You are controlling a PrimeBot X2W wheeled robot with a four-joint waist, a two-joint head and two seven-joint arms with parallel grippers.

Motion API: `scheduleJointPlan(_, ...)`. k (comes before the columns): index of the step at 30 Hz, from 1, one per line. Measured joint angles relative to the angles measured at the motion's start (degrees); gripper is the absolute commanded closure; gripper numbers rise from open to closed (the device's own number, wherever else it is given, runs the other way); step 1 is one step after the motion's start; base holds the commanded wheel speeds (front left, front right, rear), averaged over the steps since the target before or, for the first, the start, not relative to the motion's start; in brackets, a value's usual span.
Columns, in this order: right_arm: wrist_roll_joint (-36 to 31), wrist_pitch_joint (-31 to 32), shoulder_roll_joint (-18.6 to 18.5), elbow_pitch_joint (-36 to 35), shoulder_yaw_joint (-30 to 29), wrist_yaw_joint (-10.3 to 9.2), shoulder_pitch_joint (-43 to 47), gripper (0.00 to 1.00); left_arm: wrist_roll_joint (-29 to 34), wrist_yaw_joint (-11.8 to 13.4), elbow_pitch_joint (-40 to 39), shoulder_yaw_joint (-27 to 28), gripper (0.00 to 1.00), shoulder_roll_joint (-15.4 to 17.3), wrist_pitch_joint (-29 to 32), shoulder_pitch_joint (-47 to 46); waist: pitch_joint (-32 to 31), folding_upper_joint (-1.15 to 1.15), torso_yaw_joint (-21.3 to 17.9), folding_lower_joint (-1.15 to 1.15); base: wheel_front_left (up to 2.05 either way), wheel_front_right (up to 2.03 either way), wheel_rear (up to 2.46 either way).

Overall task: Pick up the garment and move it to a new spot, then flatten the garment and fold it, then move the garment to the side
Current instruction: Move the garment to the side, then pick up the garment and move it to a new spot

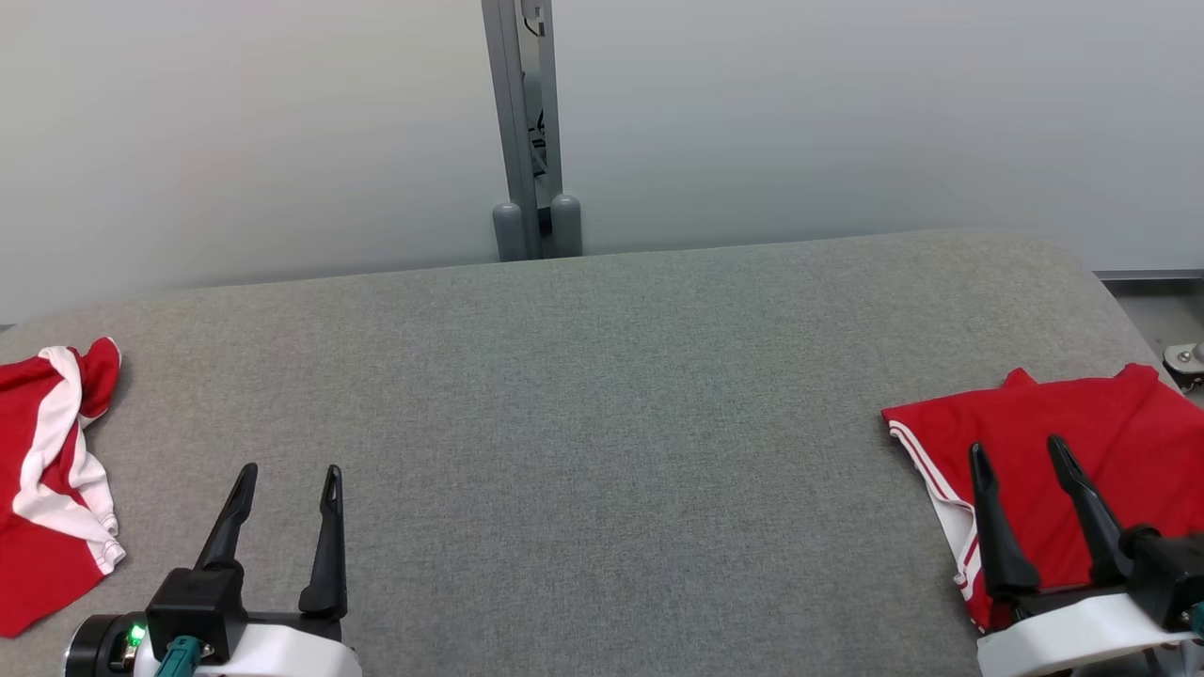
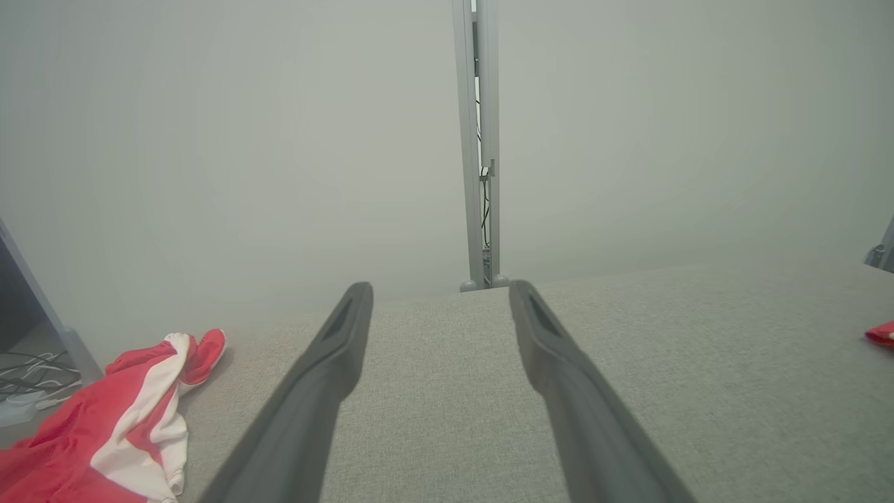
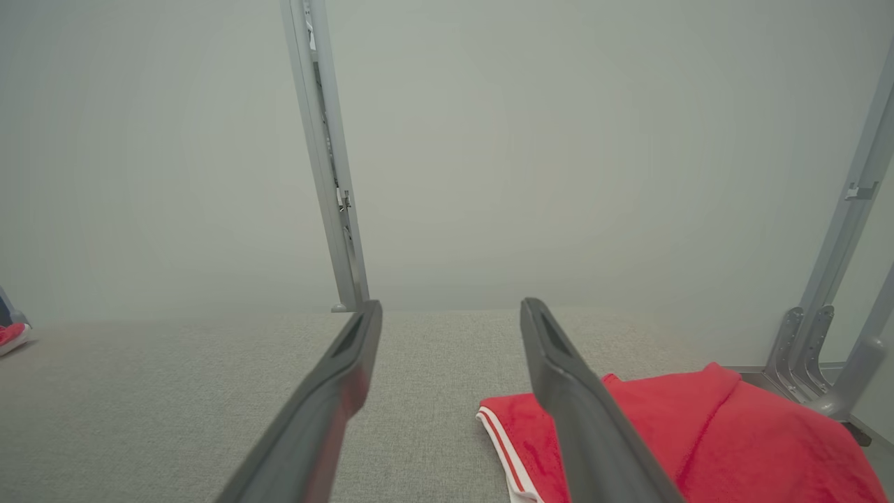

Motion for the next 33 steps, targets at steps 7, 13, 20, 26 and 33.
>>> scheduleJointPlan(7,-0.55,0.73,0.13,-0.35,-0.68,0.0,0.26,0.0,-0.01,0.34,-0.08,-0.31,0.0,0.26,0.52,-0.01,0.1,0.0,0.14,0.0,0.0,0.0,0.0)
scheduleJointPlan(13,-0.78,0.91,0.23,-0.69,-1.37,0.0,0.51,0.0,-0.01,0.46,-0.15,-0.7,0.0,0.45,0.76,-0.12,0.24,0.0,0.63,0.0,0.0,0.0,0.0)
scheduleJointPlan(20,-1.46,1.68,0.27,-1.13,-1.67,0.0,0.99,0.0,-0.21,0.53,-0.2,-0.52,0.0,0.94,1.19,-0.26,0.22,0.0,3.63,0.0,0.0,0.0,0.0)
scheduleJointPlan(26,-2.32,2.64,0.3,-1.22,-0.81,0.0,1.24,0.0,-1.08,0.98,-0.2,0.27,0.0,1.52,2.01,-0.38,0.0,0.0,8.91,0.0,0.0,0.0,0.0)
scheduleJointPlan(33,-2.23,2.96,0.33,-0.67,0.73,0.0,1.5,0.0,-1.99,1.46,-0.24,1.16,0.0,1.86,2.21,-0.03,-0.34,0.0,16.48,0.0,0.0,0.0,0.0)
